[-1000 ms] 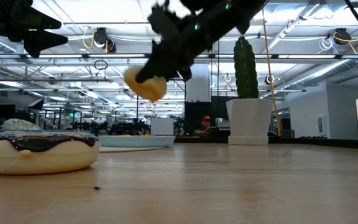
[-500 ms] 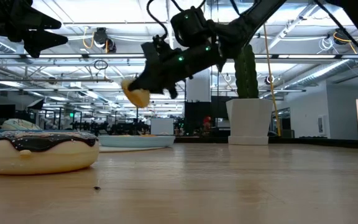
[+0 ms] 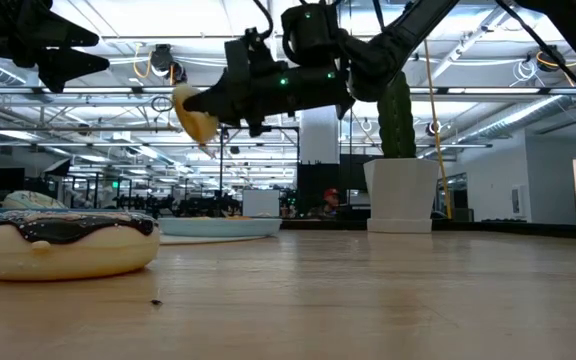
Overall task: Pick & Place donuts
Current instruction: Put the large white donut on the blue plate
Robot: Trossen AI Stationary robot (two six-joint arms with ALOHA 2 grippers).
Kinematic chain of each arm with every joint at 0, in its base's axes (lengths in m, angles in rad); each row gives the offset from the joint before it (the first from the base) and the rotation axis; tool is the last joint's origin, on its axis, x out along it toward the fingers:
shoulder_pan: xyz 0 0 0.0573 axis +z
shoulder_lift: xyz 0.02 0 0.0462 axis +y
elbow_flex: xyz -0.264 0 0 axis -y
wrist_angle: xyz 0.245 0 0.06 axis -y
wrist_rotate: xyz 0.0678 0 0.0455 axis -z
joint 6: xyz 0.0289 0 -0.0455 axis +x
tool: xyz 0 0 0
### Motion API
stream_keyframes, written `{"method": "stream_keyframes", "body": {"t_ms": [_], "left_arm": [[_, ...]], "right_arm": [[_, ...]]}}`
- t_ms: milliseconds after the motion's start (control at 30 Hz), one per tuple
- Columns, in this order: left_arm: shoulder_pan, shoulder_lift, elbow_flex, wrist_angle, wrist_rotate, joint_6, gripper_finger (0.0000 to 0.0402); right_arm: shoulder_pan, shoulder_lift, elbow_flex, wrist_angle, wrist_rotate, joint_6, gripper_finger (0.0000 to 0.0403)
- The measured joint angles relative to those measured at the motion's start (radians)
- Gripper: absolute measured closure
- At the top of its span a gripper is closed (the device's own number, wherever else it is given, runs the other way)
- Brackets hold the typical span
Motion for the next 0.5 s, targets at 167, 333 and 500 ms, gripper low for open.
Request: {"method": "stream_keyframes", "body": {"t_ms": [167,333,500], "left_arm": [[0.0,0.0,0.0,0.0,0.0,0.0,0.0144],[0.0,0.0,0.0,0.037,-0.001,-0.002,0.0144],[0.001,0.007,0.0,0.102,-0.022,0.021,0.0144]], "right_arm": [[0.03,0.0,0.0,0.005,-0.016,-0.067,0.0383],[0.051,0.0,0.0,0.079,-0.111,-0.118,0.0383],[0.053,0.0,0.0,0.129,-0.28,-0.156,0.0383]]}}
